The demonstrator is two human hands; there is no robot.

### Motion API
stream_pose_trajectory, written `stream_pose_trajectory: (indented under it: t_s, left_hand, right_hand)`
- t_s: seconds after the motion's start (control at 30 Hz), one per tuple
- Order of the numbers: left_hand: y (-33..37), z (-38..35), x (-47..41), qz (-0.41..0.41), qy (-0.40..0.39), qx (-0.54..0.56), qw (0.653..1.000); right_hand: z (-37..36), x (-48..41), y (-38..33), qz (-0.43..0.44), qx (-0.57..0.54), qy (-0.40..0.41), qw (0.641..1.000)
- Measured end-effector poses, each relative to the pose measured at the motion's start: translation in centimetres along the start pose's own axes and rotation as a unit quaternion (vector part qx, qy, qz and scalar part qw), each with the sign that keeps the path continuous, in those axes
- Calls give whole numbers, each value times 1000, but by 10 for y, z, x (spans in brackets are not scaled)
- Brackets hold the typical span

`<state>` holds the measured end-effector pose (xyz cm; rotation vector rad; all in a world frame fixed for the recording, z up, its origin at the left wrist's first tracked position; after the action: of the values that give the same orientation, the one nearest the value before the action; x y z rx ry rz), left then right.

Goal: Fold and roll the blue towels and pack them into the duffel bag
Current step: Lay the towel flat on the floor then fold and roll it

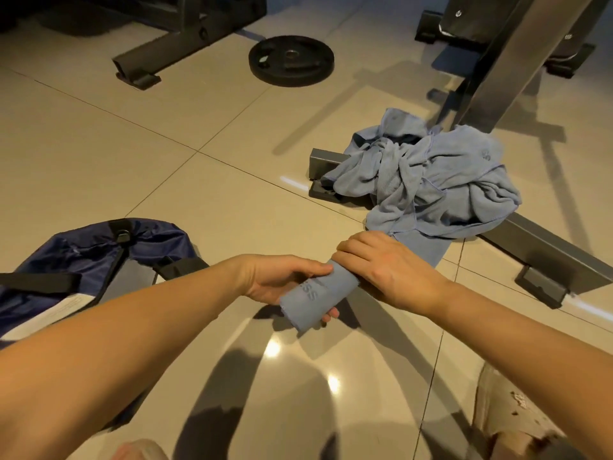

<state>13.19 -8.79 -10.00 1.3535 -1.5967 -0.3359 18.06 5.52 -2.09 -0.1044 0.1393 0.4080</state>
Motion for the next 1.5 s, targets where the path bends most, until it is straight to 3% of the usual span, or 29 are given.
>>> stream_pose_trajectory:
  t_s: [0.07, 0.2, 0.37, 0.43, 0.47, 0.5, 0.53, 0.6, 0.63, 0.67, 0.93, 1.1, 1.2, 1.33, 1.5]
  left_hand:
    - [-2, -13, 14, -22, -50, 51, 997]
    - [12, -31, 29, -80, -14, -34, 996]
    - [29, -46, 36, -132, 162, -159, 965]
    - [36, -54, 41, -176, 208, -152, 950]
    - [41, -60, 45, -198, 223, -141, 944]
    - [45, -67, 50, -216, 231, -130, 940]
    - [49, -74, 55, -230, 235, -124, 936]
    - [56, -88, 66, -252, 239, -123, 930]
    - [59, -95, 72, -257, 241, -129, 927]
    - [62, -102, 78, -261, 242, -142, 924]
    - [64, -137, 116, -318, 279, -195, 885]
    - [44, -121, 146, -302, 293, -218, 881]
    - [45, -107, 170, -340, 345, -239, 842]
    - [42, -92, 200, -370, 402, -225, 807]
    - [30, -59, 227, -332, 441, -181, 814]
  right_hand:
    - [24, -5, -9, 31, 27, 24, 999]
    - [44, -5, -13, 17, 56, 24, 998]
    - [59, -11, -17, -28, 87, 25, 996]
    - [67, -13, -13, -113, 5, 57, 992]
    - [72, -13, -6, -202, -109, 74, 971]
    - [75, -10, 3, -304, -271, 90, 909]
    - [75, -8, 8, -382, -448, 102, 802]
    - [67, -11, -2, -421, -700, 42, 576]
    - [68, -14, -11, -407, -747, 2, 526]
    - [73, -17, -19, -397, -761, -24, 513]
    - [110, -43, -66, -352, -800, -51, 483]
    - [113, -72, -92, -337, -812, -88, 469]
    - [119, -96, -114, -317, -816, -112, 469]
    - [118, -122, -142, -337, -760, -138, 538]
    - [90, -153, -182, -357, -647, -171, 652]
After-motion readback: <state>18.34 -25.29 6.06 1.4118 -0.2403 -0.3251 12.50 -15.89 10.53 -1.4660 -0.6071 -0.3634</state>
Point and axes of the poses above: each hand's wrist, its own x-axis away from the middle knuckle, its own z-axis out of the back of the hand, y = z × x, the point moved 6 cm from there along -x, towards the middle knuckle, and after that the axes turned 14 degrees about -z, right-handed, at the moved point
